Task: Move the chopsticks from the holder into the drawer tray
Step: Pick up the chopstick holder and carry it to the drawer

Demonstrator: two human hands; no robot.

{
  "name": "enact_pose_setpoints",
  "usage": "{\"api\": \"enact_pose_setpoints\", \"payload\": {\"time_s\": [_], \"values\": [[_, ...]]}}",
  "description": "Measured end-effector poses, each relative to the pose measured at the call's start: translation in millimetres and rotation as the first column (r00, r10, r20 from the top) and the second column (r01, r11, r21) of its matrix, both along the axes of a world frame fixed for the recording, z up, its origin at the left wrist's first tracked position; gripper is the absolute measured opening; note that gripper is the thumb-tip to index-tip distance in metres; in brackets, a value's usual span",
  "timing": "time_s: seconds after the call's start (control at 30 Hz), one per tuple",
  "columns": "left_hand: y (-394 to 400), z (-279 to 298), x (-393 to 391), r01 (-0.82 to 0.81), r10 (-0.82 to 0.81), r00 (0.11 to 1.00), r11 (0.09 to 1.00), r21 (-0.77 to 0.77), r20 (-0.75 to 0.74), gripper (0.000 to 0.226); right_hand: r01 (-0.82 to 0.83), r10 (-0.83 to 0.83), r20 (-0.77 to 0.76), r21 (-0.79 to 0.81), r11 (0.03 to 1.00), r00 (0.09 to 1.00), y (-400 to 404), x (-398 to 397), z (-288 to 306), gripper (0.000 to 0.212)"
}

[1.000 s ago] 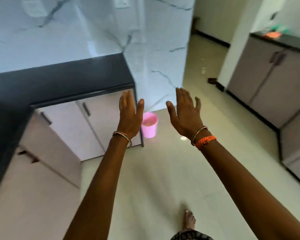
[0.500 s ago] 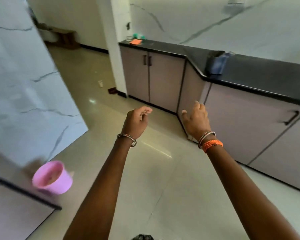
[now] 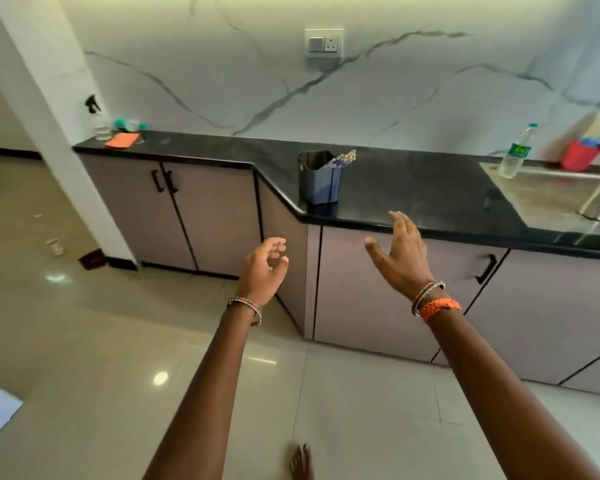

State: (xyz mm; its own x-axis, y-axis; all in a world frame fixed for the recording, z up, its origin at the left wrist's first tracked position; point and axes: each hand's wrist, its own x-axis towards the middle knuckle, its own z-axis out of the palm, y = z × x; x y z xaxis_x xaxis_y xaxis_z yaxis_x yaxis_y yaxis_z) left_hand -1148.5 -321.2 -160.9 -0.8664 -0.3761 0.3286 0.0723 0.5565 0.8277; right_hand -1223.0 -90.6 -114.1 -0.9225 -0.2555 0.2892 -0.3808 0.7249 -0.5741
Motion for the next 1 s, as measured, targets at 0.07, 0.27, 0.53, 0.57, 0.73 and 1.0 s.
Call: {"api": "enact_pose_setpoints", "payload": {"time_s": [0.07,0.27,0.53,0.57,0.73,1.0], "values": [[-8.1,2.2,-46.3,0.020,-0.020,0.999,1.000,0.014,0.030,0.032,-0.011,0.011,-0.017,0.003,1.000,1.000,-14.8,-42.3,4.2,0.073],[-27.2,-7.5,-151.5,0.035,-0.041,0.995,0.997,0.075,0.091,0.036,0.003,0.005,0.087,-0.095,0.995,0.996,-54.6,-140.6,-16.4,0.077],[-81.3,-25.5,-256.9,0.014,-0.044,0.978,0.989,0.149,0.204,0.043,-0.039,0.103,0.353,-0.185,0.982,0.930,-91.7,-268.6,-50.9,0.086],[-89.3,-29.0,-277.4,-0.018,-0.026,0.979,0.978,0.209,0.202,0.041,-0.015,0.087,0.360,-0.196,0.980,0.929,-98.2,-286.5,-60.4,0.089],[-114.2,-32.3,-399.5,-0.254,0.165,0.964,0.805,0.537,0.210,0.042,0.099,-0.042,0.244,-0.227,0.969,0.969,-155.1,-341.2,-99.5,0.113],[-125.6,-30.6,-511.0,-0.137,0.001,0.986,0.578,0.805,0.167,0.044,-0.028,0.085,0.121,-0.410,0.911,0.989,-196.4,-414.5,-116.6,0.051]]}}
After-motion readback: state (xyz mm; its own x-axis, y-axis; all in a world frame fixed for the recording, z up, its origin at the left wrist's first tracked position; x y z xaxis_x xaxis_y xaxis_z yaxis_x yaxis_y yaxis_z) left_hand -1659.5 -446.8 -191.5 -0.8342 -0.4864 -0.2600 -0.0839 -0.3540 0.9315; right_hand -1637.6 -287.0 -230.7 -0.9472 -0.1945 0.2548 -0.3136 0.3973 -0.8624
